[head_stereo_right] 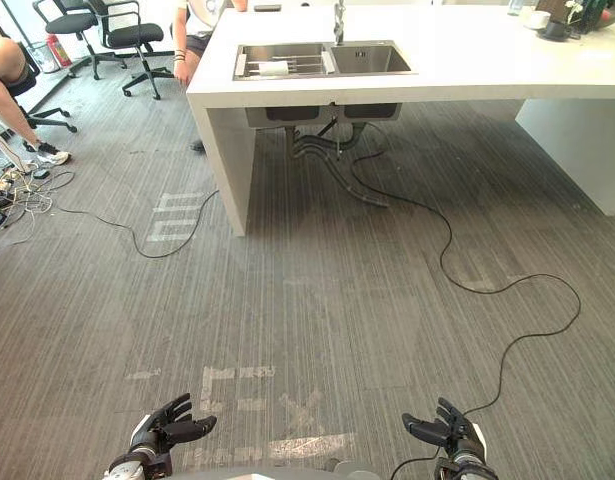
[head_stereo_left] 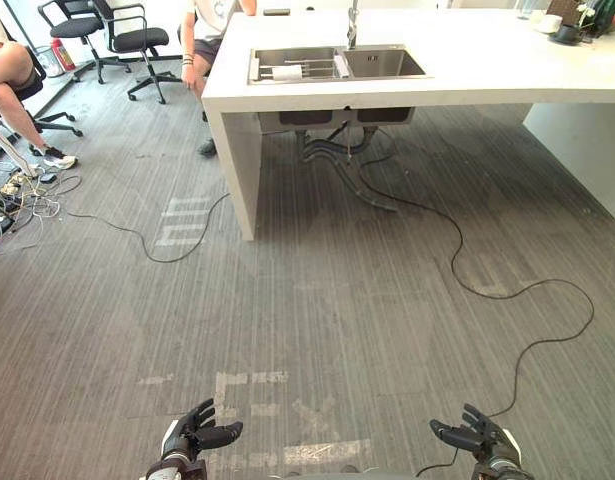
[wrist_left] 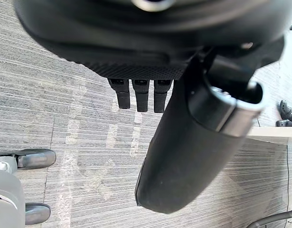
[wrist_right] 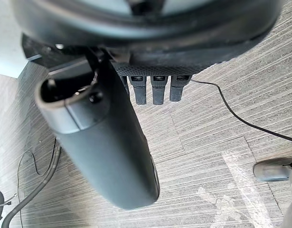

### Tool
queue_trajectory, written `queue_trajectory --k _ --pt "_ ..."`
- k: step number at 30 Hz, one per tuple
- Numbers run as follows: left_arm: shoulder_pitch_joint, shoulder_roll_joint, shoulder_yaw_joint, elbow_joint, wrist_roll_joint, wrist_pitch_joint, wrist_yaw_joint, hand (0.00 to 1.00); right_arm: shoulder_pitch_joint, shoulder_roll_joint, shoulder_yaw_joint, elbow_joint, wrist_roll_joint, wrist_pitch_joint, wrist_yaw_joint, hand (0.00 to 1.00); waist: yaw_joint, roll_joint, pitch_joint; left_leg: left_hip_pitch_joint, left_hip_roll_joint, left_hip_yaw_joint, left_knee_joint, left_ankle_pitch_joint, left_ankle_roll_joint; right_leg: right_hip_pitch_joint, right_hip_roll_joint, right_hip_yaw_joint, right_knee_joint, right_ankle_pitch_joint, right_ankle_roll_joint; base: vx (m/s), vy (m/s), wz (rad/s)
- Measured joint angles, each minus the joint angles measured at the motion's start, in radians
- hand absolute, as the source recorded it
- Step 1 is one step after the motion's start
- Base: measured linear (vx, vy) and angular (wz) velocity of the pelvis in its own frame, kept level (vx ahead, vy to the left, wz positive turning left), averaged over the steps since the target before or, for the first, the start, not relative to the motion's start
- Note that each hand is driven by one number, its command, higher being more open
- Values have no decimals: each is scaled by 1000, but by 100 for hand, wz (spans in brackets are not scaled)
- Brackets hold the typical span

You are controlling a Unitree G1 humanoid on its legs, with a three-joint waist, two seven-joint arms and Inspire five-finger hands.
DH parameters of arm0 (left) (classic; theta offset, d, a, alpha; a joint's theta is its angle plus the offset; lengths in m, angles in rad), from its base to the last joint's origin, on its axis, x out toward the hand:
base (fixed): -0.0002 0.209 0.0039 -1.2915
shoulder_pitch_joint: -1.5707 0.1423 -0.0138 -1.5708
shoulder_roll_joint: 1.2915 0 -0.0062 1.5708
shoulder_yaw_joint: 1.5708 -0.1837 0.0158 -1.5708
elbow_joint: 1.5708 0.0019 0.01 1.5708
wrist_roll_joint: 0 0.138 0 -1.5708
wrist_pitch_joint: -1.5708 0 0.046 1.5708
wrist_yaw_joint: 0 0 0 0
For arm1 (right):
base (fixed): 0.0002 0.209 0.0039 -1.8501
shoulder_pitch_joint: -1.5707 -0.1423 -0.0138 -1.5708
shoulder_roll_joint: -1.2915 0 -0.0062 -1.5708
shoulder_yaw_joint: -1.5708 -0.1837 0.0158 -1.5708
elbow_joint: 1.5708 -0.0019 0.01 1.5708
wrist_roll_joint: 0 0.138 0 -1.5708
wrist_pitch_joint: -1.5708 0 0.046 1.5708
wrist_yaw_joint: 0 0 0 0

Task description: Walk over to the sink, pick up the cup, carry it to the dishwasher, place the cup inside the dishwasher, then close the dishwasher door

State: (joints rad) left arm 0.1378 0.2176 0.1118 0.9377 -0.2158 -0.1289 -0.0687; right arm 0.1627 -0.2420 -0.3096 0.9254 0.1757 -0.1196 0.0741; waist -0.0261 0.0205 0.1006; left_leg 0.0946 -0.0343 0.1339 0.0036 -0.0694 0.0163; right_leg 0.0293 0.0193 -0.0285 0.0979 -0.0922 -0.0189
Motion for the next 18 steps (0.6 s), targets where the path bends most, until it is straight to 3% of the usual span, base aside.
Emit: queue_trajectory --k 4,8,11,12,13,14,15,18 --pt "10 -1 0 -43 -3 0 2 90 -23 -1 0 0 1 0 -5 90 3 1 1 -43 4 19 62 -39 6 -37 0 23 30 -14 5 46 18 -18" --pt "14 -6 0 -96 -41 0 4 90 -51 -18 0 -2 4 1 -6 90 10 7 4 -92 11 52 160 -121 13 -82 1 55 107 -64 16 47 47 -25" --pt "18 -6 0 -117 -41 0 5 90 -55 -29 -2 -7 28 1 -13 90 9 5 7 -118 -4 59 244 -190 36 -142 -19 63 264 -167 37 101 62 -7" --pt "17 -10 -2 -117 -41 0 5 90 -55 -32 -7 -7 28 1 -17 90 9 7 10 -117 -13 60 266 -212 47 -178 -32 55 359 -201 69 149 72 -1" --pt "18 -11 -2 -119 -41 0 6 90 -54 -32 -8 -7 28 1 -18 90 6 9 13 -113 -15 57 271 -225 50 -203 -37 46 423 -208 81 197 68 9" --pt "17 -10 -3 -130 -46 0 10 90 -52 -27 -7 -6 28 6 -20 90 5 12 27 -85 -18 45 280 -239 68 -268 -49 18 589 -213 91 267 52 23" --pt "17 -7 -4 -140 -62 0 21 90 -50 -25 -3 -5 28 15 -19 90 1 9 46 -48 -23 32 279 -254 72 -307 -65 -9 693 -236 85 297 40 27" --pt "0 -7 -4 -142 -81 0 38 90 -64 -29 5 -5 28 20 -19 90 -21 23 62 19 -8 -15 232 -264 61 -405 -69 -56 646 -250 64 417 -5 42"
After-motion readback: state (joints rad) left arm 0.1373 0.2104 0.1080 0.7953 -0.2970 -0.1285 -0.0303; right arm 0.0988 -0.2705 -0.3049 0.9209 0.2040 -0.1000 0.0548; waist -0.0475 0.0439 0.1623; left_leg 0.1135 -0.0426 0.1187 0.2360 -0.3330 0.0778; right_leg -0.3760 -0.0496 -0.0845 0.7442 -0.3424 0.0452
